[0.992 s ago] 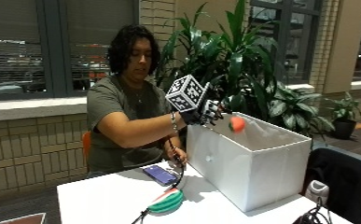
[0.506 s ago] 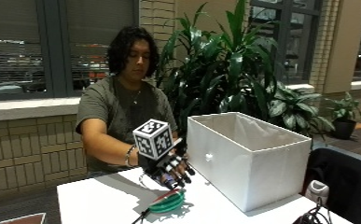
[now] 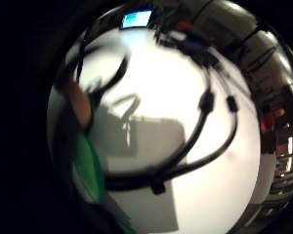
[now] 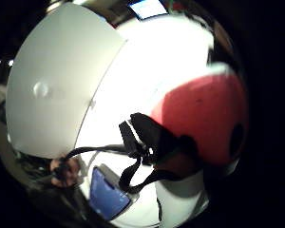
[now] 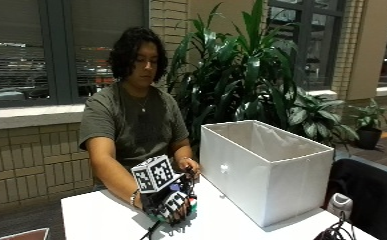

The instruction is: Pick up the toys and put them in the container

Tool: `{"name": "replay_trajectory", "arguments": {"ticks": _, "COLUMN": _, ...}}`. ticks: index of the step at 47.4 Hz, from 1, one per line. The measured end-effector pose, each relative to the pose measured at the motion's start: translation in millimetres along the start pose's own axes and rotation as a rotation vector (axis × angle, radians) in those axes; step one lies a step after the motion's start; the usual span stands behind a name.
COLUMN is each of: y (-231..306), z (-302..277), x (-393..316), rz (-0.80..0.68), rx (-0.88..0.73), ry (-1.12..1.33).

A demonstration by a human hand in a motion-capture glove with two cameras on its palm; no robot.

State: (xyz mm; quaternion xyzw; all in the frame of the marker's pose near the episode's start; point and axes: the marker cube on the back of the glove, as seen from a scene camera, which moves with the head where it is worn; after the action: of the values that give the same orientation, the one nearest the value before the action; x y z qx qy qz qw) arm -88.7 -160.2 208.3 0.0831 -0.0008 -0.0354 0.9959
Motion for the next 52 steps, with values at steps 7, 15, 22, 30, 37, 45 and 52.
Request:
{"name": "replay_trajectory", "arguments": {"ticks": 7, "y": -14.3, "z": -41.0, "x": 2.2, "rz": 0.003, "rx": 0.200, "ry": -0.079}}
{"name": "replay_trajectory", "arguments": {"ticks": 15, "y": -36.4, "z": -141.5, "x": -39.5, "rz": -0.084, "rx": 0.390, "ry": -0.255}}
{"name": "replay_trajectory", "arguments": {"ticks": 22, "y": -59.8, "z": -233.6, "x": -128.3, "rz": -0.286, "rx": 0.441, "ry": -0.456}}
{"name": "replay_trajectory", "arguments": {"ticks": 30, "y": -97.4, "z": -286.7, "x": -237.6, "rz": -0.448, "rx": 0.424, "ry": -0.528}}
{"name": "replay_trajectory", "arguments": {"ticks": 37, "y": -131.4, "z": -270.0, "x": -298.7, "rz": -0.468, "rx": 0.398, "ry": -0.439}}
{"name": "replay_trajectory", "arguments": {"ticks": 45, "y": -142.3, "z": -227.8, "x": -317.1, "rz": -0.483, "rx": 0.184, "ry": -0.288}}
{"name": "replay_trajectory", "arguments": {"ticks": 52, "y": -129.1, "z": -237.7, "x": -286.8, "rz": -0.458, "rx": 0.037, "ry": -0.492}}
